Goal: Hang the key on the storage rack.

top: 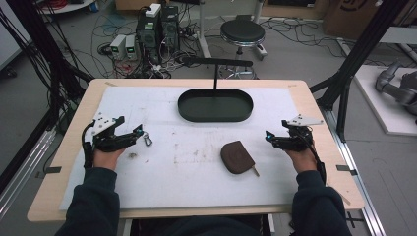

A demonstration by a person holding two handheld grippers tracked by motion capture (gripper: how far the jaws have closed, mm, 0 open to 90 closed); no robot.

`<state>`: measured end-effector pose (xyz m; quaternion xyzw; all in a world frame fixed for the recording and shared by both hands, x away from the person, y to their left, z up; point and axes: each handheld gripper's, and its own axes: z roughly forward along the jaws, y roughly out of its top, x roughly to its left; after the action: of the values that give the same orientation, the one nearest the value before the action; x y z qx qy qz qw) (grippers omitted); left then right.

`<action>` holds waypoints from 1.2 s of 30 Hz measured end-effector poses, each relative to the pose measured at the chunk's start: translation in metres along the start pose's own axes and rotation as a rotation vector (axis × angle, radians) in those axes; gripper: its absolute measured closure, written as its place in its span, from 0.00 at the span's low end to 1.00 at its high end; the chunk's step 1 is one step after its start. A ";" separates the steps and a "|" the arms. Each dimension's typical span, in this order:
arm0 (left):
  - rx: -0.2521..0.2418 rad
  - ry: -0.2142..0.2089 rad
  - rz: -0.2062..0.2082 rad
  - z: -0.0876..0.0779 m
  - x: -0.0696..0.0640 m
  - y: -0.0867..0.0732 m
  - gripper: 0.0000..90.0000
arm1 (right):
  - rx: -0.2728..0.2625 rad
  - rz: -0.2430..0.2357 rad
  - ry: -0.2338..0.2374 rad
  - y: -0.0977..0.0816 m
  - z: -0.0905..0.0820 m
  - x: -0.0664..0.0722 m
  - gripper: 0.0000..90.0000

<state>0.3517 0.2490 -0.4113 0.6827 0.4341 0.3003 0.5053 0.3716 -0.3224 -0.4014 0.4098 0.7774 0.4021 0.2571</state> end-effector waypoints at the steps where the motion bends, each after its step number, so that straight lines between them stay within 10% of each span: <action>1: 0.000 0.000 0.000 0.000 0.000 0.000 0.24 | 0.000 0.000 0.000 0.000 0.000 0.000 0.23; 29: 0.183 0.056 -0.100 0.020 -0.014 -0.011 0.53 | 0.030 -0.036 0.008 -0.002 0.003 0.004 0.23; 36: 0.275 0.133 -0.102 0.029 -0.013 -0.016 0.47 | 0.039 -0.045 0.010 -0.002 0.002 0.006 0.23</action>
<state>0.3662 0.2267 -0.4348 0.7011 0.5379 0.2564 0.3917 0.3688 -0.3176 -0.4045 0.3949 0.7955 0.3830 0.2542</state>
